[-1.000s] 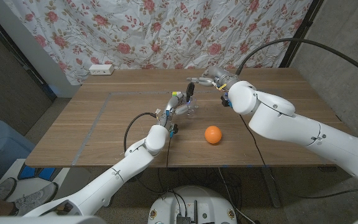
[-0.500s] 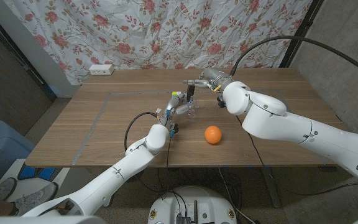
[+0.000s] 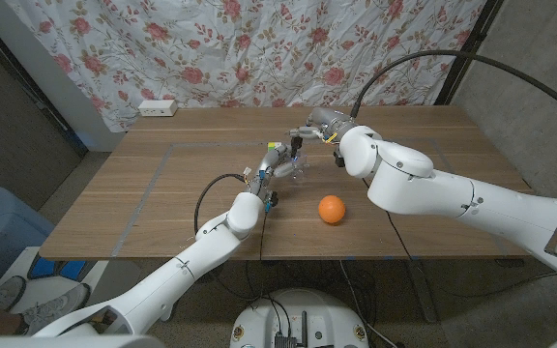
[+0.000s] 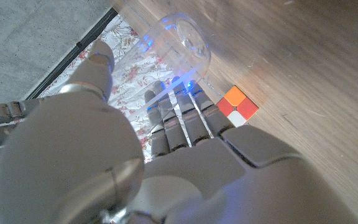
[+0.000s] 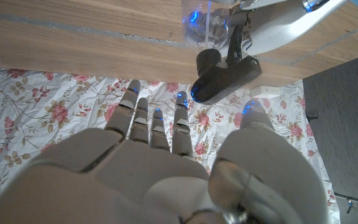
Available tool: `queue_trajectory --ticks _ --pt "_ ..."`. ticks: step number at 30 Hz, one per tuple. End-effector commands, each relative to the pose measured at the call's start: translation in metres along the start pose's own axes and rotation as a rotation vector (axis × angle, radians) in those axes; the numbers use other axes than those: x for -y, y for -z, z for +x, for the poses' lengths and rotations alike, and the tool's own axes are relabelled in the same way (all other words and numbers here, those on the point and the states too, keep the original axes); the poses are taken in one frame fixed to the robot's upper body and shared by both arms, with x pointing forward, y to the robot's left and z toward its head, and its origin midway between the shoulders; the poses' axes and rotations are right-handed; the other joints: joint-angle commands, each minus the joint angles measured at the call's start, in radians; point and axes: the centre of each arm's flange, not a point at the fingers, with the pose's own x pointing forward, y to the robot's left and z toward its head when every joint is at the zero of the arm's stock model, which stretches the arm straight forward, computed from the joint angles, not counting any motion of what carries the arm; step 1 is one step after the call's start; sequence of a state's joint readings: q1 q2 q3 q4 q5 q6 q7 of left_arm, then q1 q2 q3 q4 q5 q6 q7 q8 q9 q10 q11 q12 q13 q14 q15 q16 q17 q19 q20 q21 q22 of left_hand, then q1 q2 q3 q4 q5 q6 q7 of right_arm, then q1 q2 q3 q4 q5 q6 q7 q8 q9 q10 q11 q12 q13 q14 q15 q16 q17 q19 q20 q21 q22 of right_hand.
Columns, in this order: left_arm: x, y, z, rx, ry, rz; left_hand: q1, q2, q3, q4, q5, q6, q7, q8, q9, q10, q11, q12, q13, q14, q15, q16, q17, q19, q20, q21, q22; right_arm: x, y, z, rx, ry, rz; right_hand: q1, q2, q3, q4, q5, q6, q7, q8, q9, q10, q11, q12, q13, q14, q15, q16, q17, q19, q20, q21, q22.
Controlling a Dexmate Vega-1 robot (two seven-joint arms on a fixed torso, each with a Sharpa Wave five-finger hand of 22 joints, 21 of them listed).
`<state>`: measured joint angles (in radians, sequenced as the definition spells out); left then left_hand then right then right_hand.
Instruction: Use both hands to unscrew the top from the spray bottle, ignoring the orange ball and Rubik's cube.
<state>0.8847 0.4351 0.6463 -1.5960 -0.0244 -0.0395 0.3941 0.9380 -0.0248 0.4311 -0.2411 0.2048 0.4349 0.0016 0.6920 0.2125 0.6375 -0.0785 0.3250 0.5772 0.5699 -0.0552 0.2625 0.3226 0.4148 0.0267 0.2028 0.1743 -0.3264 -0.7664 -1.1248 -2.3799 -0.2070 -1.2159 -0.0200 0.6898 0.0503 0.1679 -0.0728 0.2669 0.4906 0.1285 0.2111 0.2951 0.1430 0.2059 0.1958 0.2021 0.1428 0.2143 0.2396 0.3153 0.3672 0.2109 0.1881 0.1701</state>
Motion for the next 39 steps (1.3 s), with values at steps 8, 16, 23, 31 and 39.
queue_trajectory --ticks 8,16,23,31,39 --pt "0.0011 0.0006 0.0024 -0.006 0.003 -0.006 -0.179 0.192 0.086 0.074 -0.004 0.062 0.014 0.001 0.003 0.018 -0.009 0.007 0.004 0.010 -0.046 0.002 0.004 0.004 0.004 0.002 0.005 -0.0015 -0.0032 0.0081 -0.023 -0.045 -0.030 0.088 0.021 0.047 -0.074 0.023 -0.004 -0.020 0.013 0.007 -0.015 -0.002 0.006 0.006 -0.024 0.000 -0.012 -0.007 -0.013 0.003 -0.002 0.001" --pt "0.0017 0.0006 0.0032 -0.007 0.004 -0.007 -0.181 0.193 0.088 0.075 -0.005 0.062 0.015 0.000 0.003 0.016 -0.008 0.006 0.005 0.010 -0.043 0.001 0.005 0.005 0.005 0.002 0.005 0.0001 -0.0029 0.0079 -0.018 -0.044 -0.024 0.160 0.030 0.083 -0.108 0.040 0.006 -0.035 0.021 0.008 -0.018 -0.009 0.008 0.006 -0.025 -0.004 -0.013 -0.012 -0.015 0.001 0.000 0.001" --pt "0.0026 0.0005 0.0027 -0.004 0.006 -0.010 -0.183 0.194 0.090 0.077 -0.005 0.062 0.016 -0.001 0.003 0.018 -0.008 0.006 0.005 0.011 -0.042 0.001 0.005 0.004 0.004 0.002 0.005 0.0022 -0.0025 0.0075 -0.004 -0.036 -0.013 0.231 0.036 0.116 -0.113 0.057 0.033 -0.069 0.035 0.011 -0.019 -0.025 0.008 0.004 -0.020 -0.005 -0.010 -0.016 -0.010 0.000 0.002 0.001" --pt "0.0051 0.0009 0.0015 -0.006 0.009 -0.014 -0.186 0.196 0.093 0.078 -0.005 0.063 0.016 -0.002 0.003 0.019 -0.008 0.006 0.005 0.015 -0.043 0.002 0.005 0.005 0.005 0.003 0.005 0.0035 -0.0017 0.0062 0.018 -0.003 0.005 0.301 0.044 0.148 -0.112 0.073 0.094 -0.111 0.059 0.015 0.009 -0.053 0.017 0.003 0.007 -0.013 0.002 -0.018 0.004 -0.002 0.006 0.001" --pt "0.0067 -0.0001 0.0030 -0.002 0.016 -0.014 -0.187 0.196 0.096 0.078 -0.005 0.064 0.016 -0.002 0.003 0.021 -0.009 0.006 0.006 0.016 -0.043 0.001 0.004 0.006 0.004 0.003 0.005 0.0025 0.0001 0.0048 0.032 0.039 0.025 0.355 0.042 0.164 -0.110 0.078 0.157 -0.169 0.078 0.009 0.045 -0.092 0.024 0.002 0.031 -0.050 0.016 -0.016 0.032 -0.004 0.011 0.000"
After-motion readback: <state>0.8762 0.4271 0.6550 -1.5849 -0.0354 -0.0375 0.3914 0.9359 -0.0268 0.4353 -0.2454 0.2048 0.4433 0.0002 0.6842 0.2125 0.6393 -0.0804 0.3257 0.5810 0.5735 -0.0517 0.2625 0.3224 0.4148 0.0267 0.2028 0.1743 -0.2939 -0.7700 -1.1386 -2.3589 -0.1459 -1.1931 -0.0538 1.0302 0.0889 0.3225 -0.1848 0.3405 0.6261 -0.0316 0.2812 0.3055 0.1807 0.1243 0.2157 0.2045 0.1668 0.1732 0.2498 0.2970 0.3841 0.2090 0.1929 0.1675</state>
